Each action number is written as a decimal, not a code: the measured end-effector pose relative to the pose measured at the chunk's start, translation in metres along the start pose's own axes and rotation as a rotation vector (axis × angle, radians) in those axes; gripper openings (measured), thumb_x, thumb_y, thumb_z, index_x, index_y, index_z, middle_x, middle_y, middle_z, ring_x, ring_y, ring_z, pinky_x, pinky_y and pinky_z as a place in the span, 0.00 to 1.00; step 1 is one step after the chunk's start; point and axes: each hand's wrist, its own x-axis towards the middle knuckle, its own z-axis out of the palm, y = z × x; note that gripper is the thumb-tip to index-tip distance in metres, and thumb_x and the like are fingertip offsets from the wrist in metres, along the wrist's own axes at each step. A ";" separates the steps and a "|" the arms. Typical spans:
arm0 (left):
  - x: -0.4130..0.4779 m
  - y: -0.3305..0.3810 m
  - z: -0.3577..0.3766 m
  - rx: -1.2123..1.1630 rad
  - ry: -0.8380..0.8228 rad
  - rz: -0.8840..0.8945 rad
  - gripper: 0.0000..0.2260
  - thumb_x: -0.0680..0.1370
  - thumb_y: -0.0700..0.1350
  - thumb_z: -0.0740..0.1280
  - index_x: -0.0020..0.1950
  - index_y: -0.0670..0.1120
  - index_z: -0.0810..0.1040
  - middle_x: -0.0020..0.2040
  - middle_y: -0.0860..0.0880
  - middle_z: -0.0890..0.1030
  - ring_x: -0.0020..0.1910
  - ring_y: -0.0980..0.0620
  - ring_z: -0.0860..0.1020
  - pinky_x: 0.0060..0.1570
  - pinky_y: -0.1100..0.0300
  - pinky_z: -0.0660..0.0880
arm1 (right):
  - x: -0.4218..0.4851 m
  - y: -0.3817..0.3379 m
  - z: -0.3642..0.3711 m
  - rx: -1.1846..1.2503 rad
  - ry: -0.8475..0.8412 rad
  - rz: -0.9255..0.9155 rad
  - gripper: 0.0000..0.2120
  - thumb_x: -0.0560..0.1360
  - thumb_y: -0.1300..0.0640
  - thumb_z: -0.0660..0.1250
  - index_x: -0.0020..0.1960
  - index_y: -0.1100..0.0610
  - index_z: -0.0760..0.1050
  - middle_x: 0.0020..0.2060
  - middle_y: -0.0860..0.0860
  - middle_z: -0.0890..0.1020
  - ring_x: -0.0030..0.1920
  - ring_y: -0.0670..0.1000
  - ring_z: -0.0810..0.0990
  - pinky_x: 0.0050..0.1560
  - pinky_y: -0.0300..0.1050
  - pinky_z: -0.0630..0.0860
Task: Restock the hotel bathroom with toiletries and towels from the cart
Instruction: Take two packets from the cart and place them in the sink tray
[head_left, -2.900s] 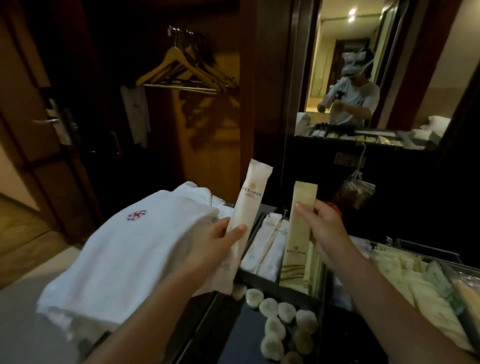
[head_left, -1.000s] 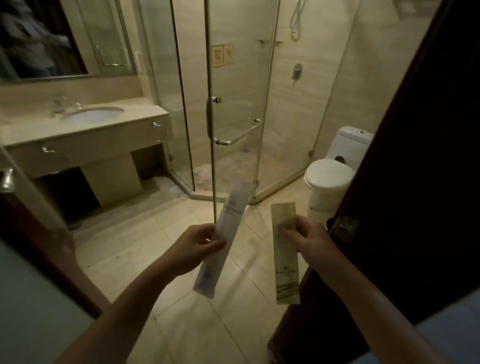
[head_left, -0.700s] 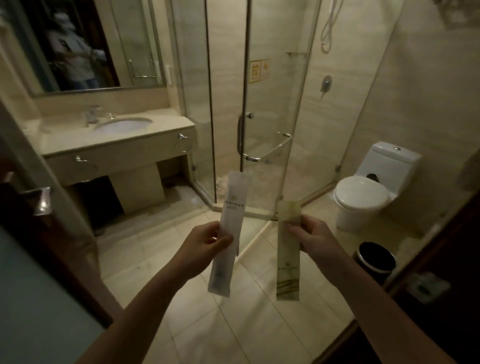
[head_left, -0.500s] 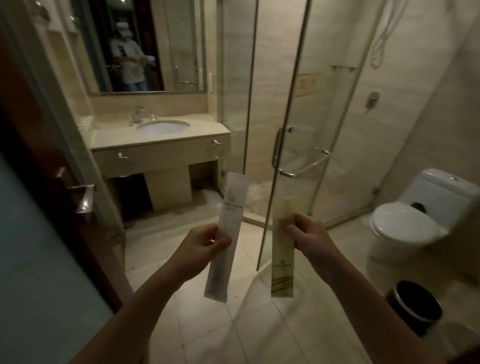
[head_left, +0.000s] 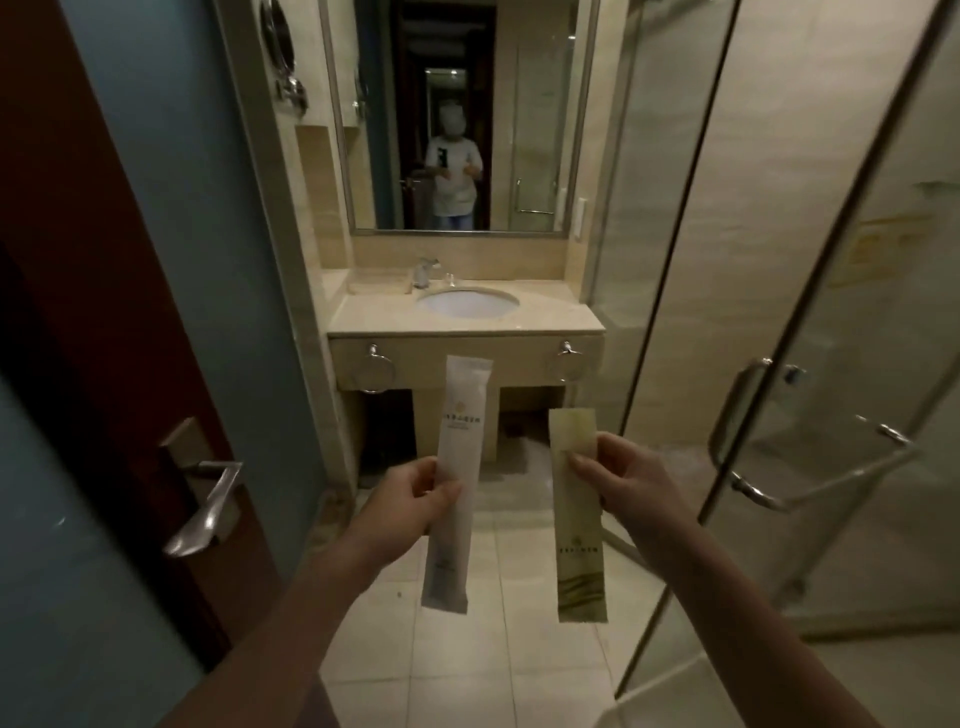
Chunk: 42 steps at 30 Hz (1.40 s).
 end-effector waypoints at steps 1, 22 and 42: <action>0.019 0.002 0.002 -0.004 0.019 -0.011 0.07 0.75 0.50 0.66 0.51 0.61 0.73 0.52 0.58 0.79 0.51 0.57 0.79 0.40 0.65 0.77 | 0.019 0.000 -0.007 0.001 -0.020 -0.005 0.06 0.75 0.57 0.66 0.51 0.51 0.77 0.45 0.51 0.82 0.46 0.49 0.81 0.38 0.38 0.77; 0.332 -0.002 -0.045 -0.059 0.204 -0.069 0.04 0.77 0.44 0.64 0.49 0.53 0.76 0.47 0.53 0.81 0.45 0.57 0.80 0.38 0.62 0.78 | 0.372 0.040 -0.017 0.051 -0.135 0.004 0.05 0.74 0.60 0.67 0.50 0.56 0.79 0.45 0.56 0.83 0.45 0.53 0.82 0.42 0.45 0.79; 0.646 -0.036 -0.161 0.011 0.143 -0.076 0.04 0.77 0.47 0.65 0.48 0.53 0.79 0.44 0.54 0.83 0.44 0.57 0.82 0.43 0.57 0.80 | 0.699 0.068 0.053 -0.049 -0.150 -0.008 0.04 0.75 0.55 0.66 0.48 0.51 0.79 0.44 0.50 0.83 0.44 0.48 0.81 0.39 0.39 0.75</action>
